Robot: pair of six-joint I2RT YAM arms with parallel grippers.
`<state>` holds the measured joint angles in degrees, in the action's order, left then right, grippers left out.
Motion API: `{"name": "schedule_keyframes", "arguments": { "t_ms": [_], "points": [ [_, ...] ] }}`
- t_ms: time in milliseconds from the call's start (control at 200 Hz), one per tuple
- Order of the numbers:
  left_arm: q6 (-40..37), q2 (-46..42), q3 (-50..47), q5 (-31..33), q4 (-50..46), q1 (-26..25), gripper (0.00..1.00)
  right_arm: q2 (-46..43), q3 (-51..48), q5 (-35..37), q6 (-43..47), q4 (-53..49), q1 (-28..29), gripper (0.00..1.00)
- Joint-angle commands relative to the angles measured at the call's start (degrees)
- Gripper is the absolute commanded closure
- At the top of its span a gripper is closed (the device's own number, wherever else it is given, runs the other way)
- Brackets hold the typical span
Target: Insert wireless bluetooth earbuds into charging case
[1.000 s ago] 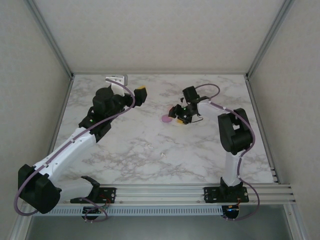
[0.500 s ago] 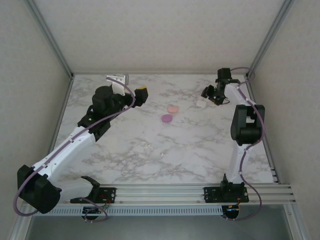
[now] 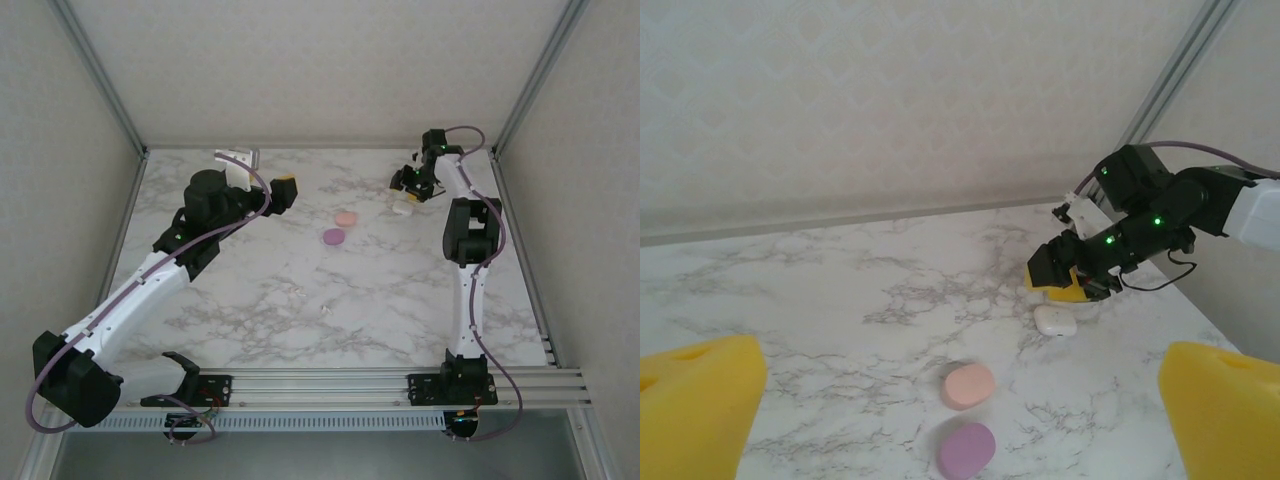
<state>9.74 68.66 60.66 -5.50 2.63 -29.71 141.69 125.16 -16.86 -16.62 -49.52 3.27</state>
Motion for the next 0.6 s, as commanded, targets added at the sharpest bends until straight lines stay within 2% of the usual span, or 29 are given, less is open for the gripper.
{"name": "schedule_keyframes", "arguments": {
  "t_ms": [0, 385, 526, 596],
  "points": [
    [1.0, -0.4, 2.1, -0.9, -0.7, 0.6, 0.0, 0.2, -0.2, -2.2, 2.4, -2.5, 0.1, 0.45],
    [0.9, 2.4, 3.7, -2.2, -0.1, 0.6, 0.0, -11.5, -17.9, -2.6, 7.7, 3.3, 1.3, 0.46],
    [1.0, 3.2, 4.2, -2.8, -0.1, 0.6, 0.0, -12.6, -19.9, 2.5, 9.7, 3.0, 3.0, 0.43],
    [1.1, 3.3, 4.3, -2.9, 0.0, 0.6, 0.0, -12.7, -20.3, 5.6, 10.4, 3.0, 3.9, 0.38]
  ]
}}
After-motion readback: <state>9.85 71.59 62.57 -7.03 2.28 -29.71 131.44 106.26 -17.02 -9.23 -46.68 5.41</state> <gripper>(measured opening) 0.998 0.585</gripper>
